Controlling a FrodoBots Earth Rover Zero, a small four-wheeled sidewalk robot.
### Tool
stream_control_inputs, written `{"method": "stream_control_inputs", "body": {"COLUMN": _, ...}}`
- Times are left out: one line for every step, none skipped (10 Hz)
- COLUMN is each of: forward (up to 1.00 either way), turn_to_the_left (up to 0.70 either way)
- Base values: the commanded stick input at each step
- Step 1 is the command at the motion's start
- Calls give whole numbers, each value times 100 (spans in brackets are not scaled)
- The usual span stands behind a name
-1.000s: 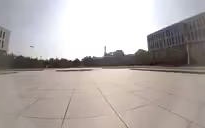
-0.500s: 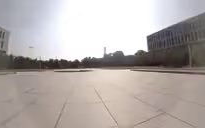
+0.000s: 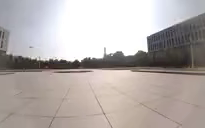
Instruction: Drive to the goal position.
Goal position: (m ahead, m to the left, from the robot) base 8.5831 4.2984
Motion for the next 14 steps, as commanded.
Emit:
{"method": "stream_control_inputs", "body": {"forward": 70, "turn_to_the_left": 2}}
{"method": "stream_control_inputs", "body": {"forward": 70, "turn_to_the_left": 2}}
{"method": "stream_control_inputs", "body": {"forward": 70, "turn_to_the_left": 2}}
{"method": "stream_control_inputs", "body": {"forward": 70, "turn_to_the_left": 2}}
{"method": "stream_control_inputs", "body": {"forward": 70, "turn_to_the_left": 2}}
{"method": "stream_control_inputs", "body": {"forward": 70, "turn_to_the_left": 2}}
{"method": "stream_control_inputs", "body": {"forward": 70, "turn_to_the_left": 2}}
{"method": "stream_control_inputs", "body": {"forward": 70, "turn_to_the_left": 2}}
{"method": "stream_control_inputs", "body": {"forward": 70, "turn_to_the_left": 2}}
{"method": "stream_control_inputs", "body": {"forward": 70, "turn_to_the_left": 2}}
{"method": "stream_control_inputs", "body": {"forward": 70, "turn_to_the_left": 2}}
{"method": "stream_control_inputs", "body": {"forward": 70, "turn_to_the_left": 2}}
{"method": "stream_control_inputs", "body": {"forward": 70, "turn_to_the_left": 2}}
{"method": "stream_control_inputs", "body": {"forward": 70, "turn_to_the_left": 2}}
